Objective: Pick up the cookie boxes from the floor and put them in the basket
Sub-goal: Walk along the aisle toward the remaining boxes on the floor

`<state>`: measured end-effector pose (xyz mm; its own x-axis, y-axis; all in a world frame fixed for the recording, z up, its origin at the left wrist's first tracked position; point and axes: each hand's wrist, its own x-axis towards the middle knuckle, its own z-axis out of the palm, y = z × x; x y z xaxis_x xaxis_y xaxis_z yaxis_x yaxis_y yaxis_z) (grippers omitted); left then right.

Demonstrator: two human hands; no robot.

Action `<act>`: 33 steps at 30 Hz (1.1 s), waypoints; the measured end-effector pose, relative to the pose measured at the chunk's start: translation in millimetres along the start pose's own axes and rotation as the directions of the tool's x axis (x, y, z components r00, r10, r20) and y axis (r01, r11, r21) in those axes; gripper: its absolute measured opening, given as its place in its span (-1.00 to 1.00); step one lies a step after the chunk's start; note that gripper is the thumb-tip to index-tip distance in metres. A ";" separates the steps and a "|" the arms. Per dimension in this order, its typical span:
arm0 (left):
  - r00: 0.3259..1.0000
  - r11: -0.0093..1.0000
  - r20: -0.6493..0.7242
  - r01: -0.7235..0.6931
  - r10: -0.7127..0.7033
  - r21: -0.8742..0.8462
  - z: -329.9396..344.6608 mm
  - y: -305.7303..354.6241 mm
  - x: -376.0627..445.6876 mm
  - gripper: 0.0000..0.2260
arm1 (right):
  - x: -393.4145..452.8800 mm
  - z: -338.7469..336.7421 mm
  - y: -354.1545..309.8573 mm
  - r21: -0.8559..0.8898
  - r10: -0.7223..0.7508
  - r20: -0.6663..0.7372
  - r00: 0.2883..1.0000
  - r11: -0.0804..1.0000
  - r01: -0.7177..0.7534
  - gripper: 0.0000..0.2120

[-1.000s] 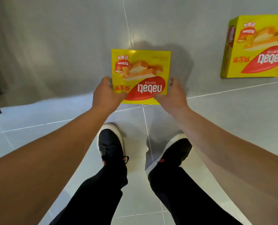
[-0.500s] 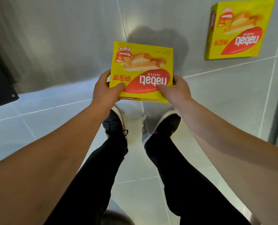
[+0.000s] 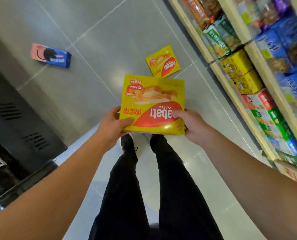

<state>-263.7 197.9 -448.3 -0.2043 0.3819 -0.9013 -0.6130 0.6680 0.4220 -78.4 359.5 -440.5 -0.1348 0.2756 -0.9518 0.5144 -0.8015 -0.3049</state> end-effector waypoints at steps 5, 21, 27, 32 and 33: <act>0.988 0.988 0.138 -0.083 0.064 0.133 32.2 27.2 -76.5 -0.50 | -106.3 -29.4 29.0 0.247 -0.099 -0.101 0.990 0.961 0.121 -0.81; 0.801 0.741 0.599 -0.405 0.004 0.536 226.0 -11.2 -264.9 -0.69 | -344.7 -134.9 235.7 0.694 -0.132 -0.565 0.815 0.459 0.555 -0.70; 0.699 0.638 0.712 -0.519 -0.067 0.569 338.3 -76.9 -338.3 -0.68 | -414.5 -205.1 323.6 0.636 -0.097 -0.714 0.693 0.324 0.701 -0.69; 0.624 0.578 0.773 -0.590 -0.116 0.563 432.8 -157.4 -403.6 -0.65 | -468.9 -281.0 407.0 0.580 -0.021 -0.801 0.599 0.223 0.783 -0.71; 0.605 0.577 0.787 -0.602 -0.123 0.553 450.1 -173.3 -415.5 -0.66 | -479.4 -296.1 422.6 0.569 -0.016 -0.811 0.585 0.210 0.795 -0.71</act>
<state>270.9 211.0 -103.0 0.5527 0.6513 -0.5200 0.1912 0.5083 0.8397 454.4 45.8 -103.1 0.6003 0.6041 -0.5242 -0.4809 -0.2512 -0.8401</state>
